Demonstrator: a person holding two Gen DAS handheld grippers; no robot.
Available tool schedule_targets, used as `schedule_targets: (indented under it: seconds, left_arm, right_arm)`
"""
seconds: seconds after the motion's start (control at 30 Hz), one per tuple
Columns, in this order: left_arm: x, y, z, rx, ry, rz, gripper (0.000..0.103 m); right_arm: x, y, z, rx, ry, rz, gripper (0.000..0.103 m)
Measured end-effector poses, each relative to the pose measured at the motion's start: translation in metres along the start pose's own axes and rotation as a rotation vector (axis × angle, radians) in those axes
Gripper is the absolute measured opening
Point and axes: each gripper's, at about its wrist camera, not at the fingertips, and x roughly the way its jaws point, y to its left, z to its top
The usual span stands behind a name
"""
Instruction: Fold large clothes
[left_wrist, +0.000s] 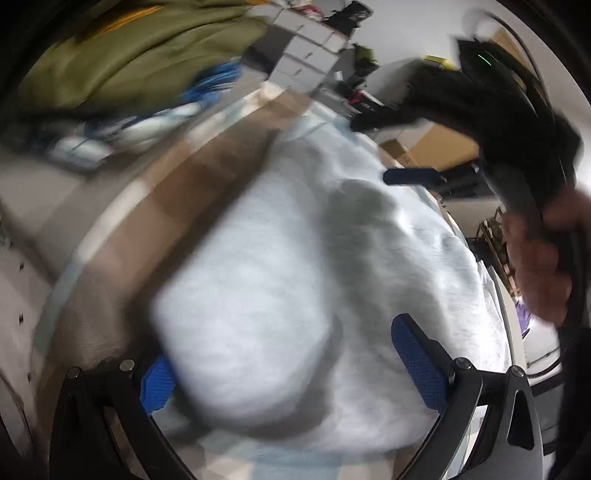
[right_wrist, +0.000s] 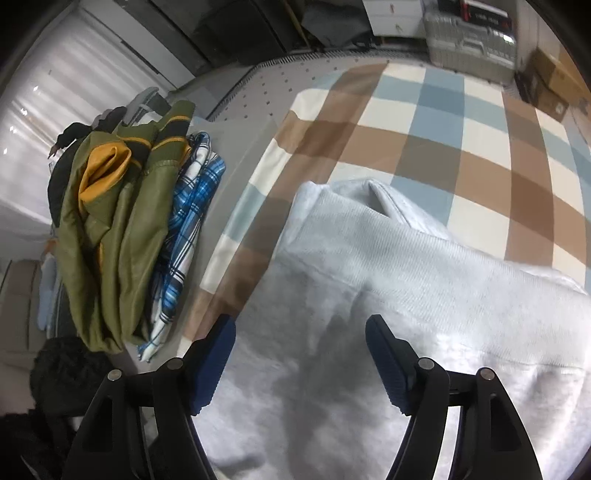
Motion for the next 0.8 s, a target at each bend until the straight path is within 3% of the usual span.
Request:
schedule_targets:
  seconds: [0.13, 0.2, 0.27, 0.37, 0.5, 0.6, 0.7, 0.8]
  left_arm:
    - [0.001, -0.050, -0.013, 0.284, -0.084, 0.037, 0.098]
    - [0.004, -0.081, -0.021, 0.447, -0.120, 0.033, 0.085]
    - [0.010, -0.105, -0.031, 0.568, -0.133, 0.041, 0.078]
    - [0.026, -0.127, -0.044, 0.697, -0.112, 0.053, 0.078]
    - [0.029, -0.132, -0.049, 0.703, -0.080, 0.010, 0.078]
    - [0.018, -0.130, -0.047, 0.701, -0.067, -0.002, 0.078]
    - [0.010, -0.128, -0.045, 0.691, -0.078, -0.002, 0.078]
    - [-0.025, -0.102, -0.057, 0.637, -0.150, 0.032, 0.080]
  right_arm:
    - [0.004, 0.006, 0.028, -0.008, 0.064, -0.036, 0.077]
    - [0.019, 0.013, 0.042, -0.023, 0.118, -0.068, 0.079]
    - [0.038, 0.021, 0.052, -0.034, 0.190, -0.102, 0.079]
    - [0.068, 0.039, 0.057, -0.082, 0.297, -0.186, 0.079]
    - [0.105, 0.074, 0.051, -0.263, 0.399, -0.423, 0.080]
    - [0.122, 0.080, 0.047, -0.295, 0.440, -0.535, 0.080]
    - [0.123, 0.083, 0.049, -0.295, 0.422, -0.553, 0.079]
    - [0.113, 0.081, 0.047, -0.308, 0.365, -0.550, 0.059]
